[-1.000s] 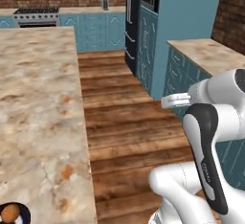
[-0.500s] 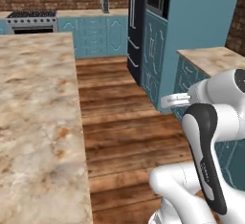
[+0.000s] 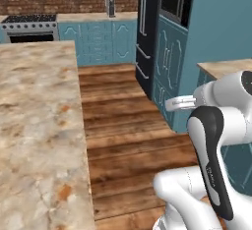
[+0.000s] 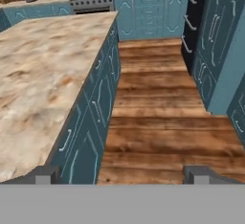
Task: Take the smaller bowl and place it next to the appetizer plate on the dining counter , and place the larger bowl next to the plate with cooked food.
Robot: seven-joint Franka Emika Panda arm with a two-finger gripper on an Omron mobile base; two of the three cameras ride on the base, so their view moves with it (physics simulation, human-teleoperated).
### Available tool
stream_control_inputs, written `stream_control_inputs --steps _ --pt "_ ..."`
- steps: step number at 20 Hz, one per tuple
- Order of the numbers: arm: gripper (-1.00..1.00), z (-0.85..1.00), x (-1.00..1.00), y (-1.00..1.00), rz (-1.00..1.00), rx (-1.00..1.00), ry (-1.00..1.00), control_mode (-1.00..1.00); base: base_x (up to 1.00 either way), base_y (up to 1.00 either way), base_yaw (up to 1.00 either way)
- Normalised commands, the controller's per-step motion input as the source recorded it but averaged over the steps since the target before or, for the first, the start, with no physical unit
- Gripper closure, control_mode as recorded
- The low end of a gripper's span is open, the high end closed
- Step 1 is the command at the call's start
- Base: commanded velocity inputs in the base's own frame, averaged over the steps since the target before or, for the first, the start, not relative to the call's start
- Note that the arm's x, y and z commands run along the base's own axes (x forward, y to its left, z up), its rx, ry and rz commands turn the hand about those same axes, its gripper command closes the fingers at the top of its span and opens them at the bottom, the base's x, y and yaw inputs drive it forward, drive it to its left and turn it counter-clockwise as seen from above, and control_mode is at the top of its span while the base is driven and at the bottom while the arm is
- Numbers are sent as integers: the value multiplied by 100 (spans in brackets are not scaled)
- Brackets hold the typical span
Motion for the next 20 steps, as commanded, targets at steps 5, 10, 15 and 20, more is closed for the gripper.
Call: stream_control_inputs --steps 5,10,15,20 --pt "-100 0 0 0 0 0 0 100 100 6 0" --pt "-100 0 0 0 0 0 0 100 100 16 0" --pt "-100 0 0 0 0 0 0 100 100 19 0" --pt "-100 0 0 0 0 0 0 100 100 7 0"
